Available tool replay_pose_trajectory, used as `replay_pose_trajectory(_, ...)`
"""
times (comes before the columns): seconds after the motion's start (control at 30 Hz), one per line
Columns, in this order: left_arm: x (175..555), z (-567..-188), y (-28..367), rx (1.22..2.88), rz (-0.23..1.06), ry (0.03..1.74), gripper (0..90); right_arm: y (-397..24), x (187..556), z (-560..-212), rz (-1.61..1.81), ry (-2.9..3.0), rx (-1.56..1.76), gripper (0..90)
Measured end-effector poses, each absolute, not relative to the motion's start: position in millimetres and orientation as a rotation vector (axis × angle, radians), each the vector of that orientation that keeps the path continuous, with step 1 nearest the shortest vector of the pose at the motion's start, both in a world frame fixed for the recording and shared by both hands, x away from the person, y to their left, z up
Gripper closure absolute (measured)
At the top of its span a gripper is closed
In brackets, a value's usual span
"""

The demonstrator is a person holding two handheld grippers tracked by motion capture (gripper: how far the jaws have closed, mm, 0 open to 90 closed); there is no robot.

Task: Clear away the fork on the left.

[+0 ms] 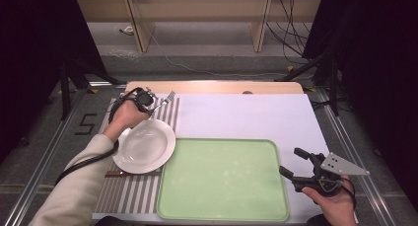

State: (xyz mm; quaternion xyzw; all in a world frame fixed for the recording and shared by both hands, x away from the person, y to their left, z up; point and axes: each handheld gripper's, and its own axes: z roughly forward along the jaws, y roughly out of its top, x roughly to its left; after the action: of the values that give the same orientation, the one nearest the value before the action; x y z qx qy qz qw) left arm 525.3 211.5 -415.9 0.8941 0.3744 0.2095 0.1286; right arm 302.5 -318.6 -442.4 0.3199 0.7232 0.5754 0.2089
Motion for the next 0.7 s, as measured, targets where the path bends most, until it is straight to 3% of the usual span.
replay_pose_trajectory(0.7, 493.3, -413.9, 196.0, 2.586, 0.553, 1.062, 76.7, -318.8, 302.6, -442.3, 1.6, 2.013, 0.89, 15.9)
